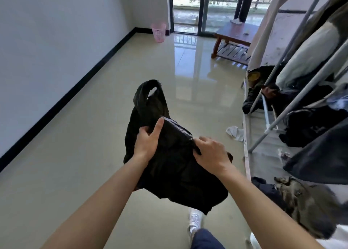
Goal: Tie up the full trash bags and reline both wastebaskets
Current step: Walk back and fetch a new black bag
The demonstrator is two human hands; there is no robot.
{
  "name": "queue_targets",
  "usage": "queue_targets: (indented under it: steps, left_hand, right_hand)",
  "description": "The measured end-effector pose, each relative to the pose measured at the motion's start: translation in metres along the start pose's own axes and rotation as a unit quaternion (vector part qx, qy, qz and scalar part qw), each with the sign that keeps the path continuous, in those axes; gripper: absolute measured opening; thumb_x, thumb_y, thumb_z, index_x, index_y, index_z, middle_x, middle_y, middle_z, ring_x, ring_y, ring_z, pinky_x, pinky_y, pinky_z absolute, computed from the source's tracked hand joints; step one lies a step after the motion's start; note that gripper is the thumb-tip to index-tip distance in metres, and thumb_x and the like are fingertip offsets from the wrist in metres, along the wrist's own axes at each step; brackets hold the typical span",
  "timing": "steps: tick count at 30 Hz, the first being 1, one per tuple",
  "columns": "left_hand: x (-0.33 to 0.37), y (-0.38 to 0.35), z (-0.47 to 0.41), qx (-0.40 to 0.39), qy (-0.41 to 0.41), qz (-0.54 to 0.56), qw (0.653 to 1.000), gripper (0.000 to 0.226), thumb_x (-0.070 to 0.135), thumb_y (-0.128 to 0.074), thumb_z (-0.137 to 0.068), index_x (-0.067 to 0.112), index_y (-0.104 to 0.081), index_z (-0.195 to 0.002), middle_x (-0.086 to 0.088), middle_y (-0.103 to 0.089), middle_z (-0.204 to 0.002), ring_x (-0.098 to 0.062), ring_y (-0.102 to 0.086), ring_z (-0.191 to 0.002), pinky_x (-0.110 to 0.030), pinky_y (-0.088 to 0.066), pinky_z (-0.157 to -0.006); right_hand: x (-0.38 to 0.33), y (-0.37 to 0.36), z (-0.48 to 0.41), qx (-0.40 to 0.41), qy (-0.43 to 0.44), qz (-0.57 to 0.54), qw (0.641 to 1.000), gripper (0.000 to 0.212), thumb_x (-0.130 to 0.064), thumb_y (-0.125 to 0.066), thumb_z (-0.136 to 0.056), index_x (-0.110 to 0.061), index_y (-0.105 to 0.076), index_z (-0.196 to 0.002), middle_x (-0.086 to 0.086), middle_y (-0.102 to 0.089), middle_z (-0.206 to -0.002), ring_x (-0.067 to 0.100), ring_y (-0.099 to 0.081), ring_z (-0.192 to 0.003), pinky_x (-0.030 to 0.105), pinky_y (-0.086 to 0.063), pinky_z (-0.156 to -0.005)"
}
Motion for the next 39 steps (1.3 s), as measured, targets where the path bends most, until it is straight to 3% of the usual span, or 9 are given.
queue_targets:
  steps: [3,7,11,15,19,22,29,35,39]
  left_hand:
    - [0.048,0.001,-0.073,0.140,-0.006,-0.027,0.990,0.104,0.073,-0.073,-0.064,0.012,-0.038,-0.140,-0.010,-0.048,-0.137,-0.030,-0.050,-0.125,-0.046,-0.044,-0.104]
    - [0.108,0.022,-0.145,0.303,-0.221,-0.224,0.900,0.092,0.039,-0.076,-0.076,0.007,-0.026,-0.147,-0.023,-0.033,-0.144,-0.040,-0.031,-0.134,-0.055,-0.034,-0.104]
    - [0.141,0.050,-0.243,0.219,-0.405,-0.367,0.808,0.060,0.032,-0.071,-0.080,0.014,-0.049,-0.133,-0.015,-0.046,-0.132,-0.035,-0.041,-0.127,-0.053,-0.039,-0.102]
    - [0.166,0.073,-0.366,0.009,-0.311,-0.450,0.837,0.057,0.038,-0.062,-0.089,0.020,-0.045,-0.140,-0.009,-0.042,-0.143,-0.027,-0.035,-0.135,-0.045,-0.031,-0.114]
    - [0.188,0.088,-0.472,-0.109,-0.193,-0.583,0.782,0.065,0.048,-0.050,-0.094,0.023,-0.029,-0.149,-0.008,-0.026,-0.156,-0.028,-0.018,-0.146,-0.048,-0.017,-0.119]
    - [0.218,0.101,-0.549,-0.151,-0.148,-0.596,0.774,0.067,0.052,-0.049,-0.094,0.023,-0.028,-0.150,-0.004,-0.032,-0.154,-0.026,-0.024,-0.144,-0.053,-0.018,-0.116]
    - [0.294,0.081,-0.703,-0.108,-0.219,-0.536,0.808,0.030,0.034,-0.045,-0.097,0.027,-0.063,-0.120,-0.001,-0.067,-0.118,-0.025,-0.060,-0.111,-0.036,-0.044,-0.092]
    - [0.369,0.031,-0.844,-0.006,-0.283,-0.460,0.842,0.024,0.029,-0.047,-0.098,0.022,-0.065,-0.111,-0.003,-0.067,-0.110,-0.027,-0.065,-0.097,-0.035,-0.048,-0.077]
    - [0.440,0.009,-0.936,0.071,-0.308,-0.396,0.862,0.020,0.025,-0.053,-0.096,0.019,-0.067,-0.107,-0.003,-0.065,-0.109,-0.027,-0.066,-0.090,-0.036,-0.051,-0.074]
  right_hand:
    - [0.015,-0.001,-0.083,-0.006,0.048,0.006,0.999,0.021,-0.018,-0.083,-0.064,-0.020,-0.067,-0.076,-0.003,-0.059,-0.069,0.023,-0.062,-0.064,0.024,-0.040,-0.056]
    - [0.028,0.000,-0.193,-0.007,0.115,0.008,0.993,0.022,-0.020,-0.084,-0.065,-0.022,-0.073,-0.084,-0.002,-0.062,-0.075,0.024,-0.063,-0.072,0.030,-0.052,-0.068]
    - [0.020,-0.024,-0.297,-0.015,0.194,0.014,0.981,0.017,-0.018,-0.081,-0.070,-0.021,-0.071,-0.084,-0.001,-0.061,-0.077,0.024,-0.061,-0.076,0.035,-0.055,-0.073]
    - [0.004,-0.057,-0.410,-0.015,0.245,0.023,0.969,0.014,-0.021,-0.079,-0.072,-0.022,-0.070,-0.083,-0.002,-0.062,-0.082,0.022,-0.061,-0.079,0.036,-0.054,-0.077]
    - [-0.015,-0.073,-0.515,-0.007,0.253,0.019,0.967,0.013,-0.022,-0.081,-0.074,-0.025,-0.073,-0.084,-0.002,-0.063,-0.085,0.021,-0.061,-0.080,0.037,-0.055,-0.079]
    - [-0.023,-0.075,-0.598,0.005,0.248,0.001,0.969,0.020,-0.018,-0.080,-0.073,-0.028,-0.076,-0.089,-0.005,-0.061,-0.084,0.017,-0.058,-0.078,0.032,-0.054,-0.078]
    - [0.008,-0.088,-0.750,0.002,0.177,-0.005,0.984,0.022,-0.025,-0.073,-0.074,-0.027,-0.073,-0.096,-0.005,-0.059,-0.086,0.017,-0.055,-0.079,0.033,-0.053,-0.076]
    - [0.066,-0.114,-0.883,-0.088,0.076,-0.043,0.992,0.073,-0.084,-0.038,-0.083,-0.034,-0.054,-0.134,-0.005,-0.054,-0.105,0.017,-0.056,-0.096,0.031,-0.044,-0.090]
    - [0.104,-0.117,-1.008,-0.081,0.004,-0.111,0.991,0.068,-0.073,-0.024,-0.094,-0.033,-0.036,-0.148,-0.003,-0.049,-0.122,0.023,-0.059,-0.106,0.035,-0.046,-0.087]
Point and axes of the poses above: each hand's wrist, its own z-axis away from the middle knuckle, its own y-axis out of the back of the hand, x = y × z, the point moved 1 cm from there along -z, towards the middle knuckle
